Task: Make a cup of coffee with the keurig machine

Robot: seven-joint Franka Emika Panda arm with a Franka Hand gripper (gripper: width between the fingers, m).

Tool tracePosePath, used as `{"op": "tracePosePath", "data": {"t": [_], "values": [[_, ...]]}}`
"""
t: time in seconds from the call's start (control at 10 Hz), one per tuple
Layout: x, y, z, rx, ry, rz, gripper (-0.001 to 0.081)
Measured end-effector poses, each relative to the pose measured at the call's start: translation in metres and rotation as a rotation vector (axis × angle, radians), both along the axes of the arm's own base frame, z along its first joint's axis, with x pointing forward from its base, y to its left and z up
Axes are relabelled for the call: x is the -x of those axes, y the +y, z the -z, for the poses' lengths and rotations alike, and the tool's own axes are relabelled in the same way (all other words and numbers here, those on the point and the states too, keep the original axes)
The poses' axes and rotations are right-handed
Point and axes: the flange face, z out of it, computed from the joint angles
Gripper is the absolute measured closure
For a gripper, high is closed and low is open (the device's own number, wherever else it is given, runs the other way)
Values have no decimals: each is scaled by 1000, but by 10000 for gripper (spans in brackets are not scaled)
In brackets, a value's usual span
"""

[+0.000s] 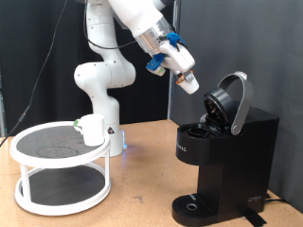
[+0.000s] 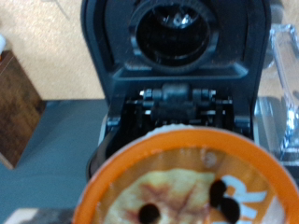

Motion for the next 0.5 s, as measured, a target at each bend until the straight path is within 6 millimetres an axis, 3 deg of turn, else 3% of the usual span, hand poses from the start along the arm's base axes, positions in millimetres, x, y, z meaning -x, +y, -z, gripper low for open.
{"op": "tracePosePath", "data": {"t": [0.5], "values": [[-15, 16, 35, 84, 15, -7, 438]]}}
